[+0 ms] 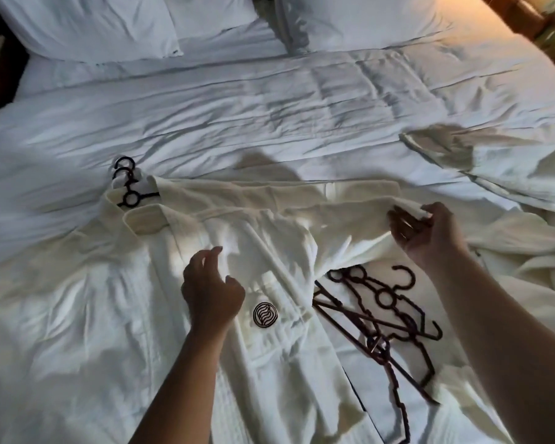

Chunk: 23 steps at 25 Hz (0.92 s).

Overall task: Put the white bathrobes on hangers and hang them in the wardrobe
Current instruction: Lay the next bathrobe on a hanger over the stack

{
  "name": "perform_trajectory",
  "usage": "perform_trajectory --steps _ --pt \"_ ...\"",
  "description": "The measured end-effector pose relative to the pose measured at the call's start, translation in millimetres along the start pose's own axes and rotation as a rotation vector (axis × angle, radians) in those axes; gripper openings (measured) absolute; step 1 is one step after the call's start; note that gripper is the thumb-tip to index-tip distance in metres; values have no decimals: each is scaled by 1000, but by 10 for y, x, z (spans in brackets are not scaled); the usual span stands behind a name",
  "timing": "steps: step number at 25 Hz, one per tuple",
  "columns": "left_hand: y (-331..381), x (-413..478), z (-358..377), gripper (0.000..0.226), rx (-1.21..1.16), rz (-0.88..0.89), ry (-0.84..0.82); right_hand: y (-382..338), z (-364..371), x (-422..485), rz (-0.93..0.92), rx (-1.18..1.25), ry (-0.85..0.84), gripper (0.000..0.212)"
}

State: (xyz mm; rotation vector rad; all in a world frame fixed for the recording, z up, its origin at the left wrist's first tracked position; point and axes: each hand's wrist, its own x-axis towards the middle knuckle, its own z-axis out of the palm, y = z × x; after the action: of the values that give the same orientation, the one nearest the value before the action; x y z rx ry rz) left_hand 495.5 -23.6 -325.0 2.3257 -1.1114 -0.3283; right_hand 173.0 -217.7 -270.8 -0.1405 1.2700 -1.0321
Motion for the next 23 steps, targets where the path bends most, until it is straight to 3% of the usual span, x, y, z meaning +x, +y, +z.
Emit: perform_trajectory --steps 4,7,9,10,12,14,17,19,21,23 --pt "123 53 261 62 34 58 -303 -163 -6 196 37 -115 27 12" --pt "100 99 380 65 200 133 -399 -388 -8 406 9 69 85 16" --pt "17 155 435 65 325 185 -431 -494 -79 514 -85 35 124 22" --pt "-28 178 456 67 378 198 -439 -493 -119 547 -147 -101 101 36" --pt "-133 211 530 73 457 208 -445 -365 -162 540 -201 -594 92 80" --pt "-194 197 611 76 503 201 -464 -134 -262 540 -116 -999 140 103" --pt "-174 175 691 78 529 171 -494 194 -427 482 58 -1065 348 93" --pt "-130 208 702 77 549 165 -522 316 -540 482 105 -900 382 63" --pt "-99 277 692 77 562 148 -582 353 -614 497 55 -833 382 36" --pt "-75 335 679 77 577 126 -663 259 -647 465 -65 -769 326 35"
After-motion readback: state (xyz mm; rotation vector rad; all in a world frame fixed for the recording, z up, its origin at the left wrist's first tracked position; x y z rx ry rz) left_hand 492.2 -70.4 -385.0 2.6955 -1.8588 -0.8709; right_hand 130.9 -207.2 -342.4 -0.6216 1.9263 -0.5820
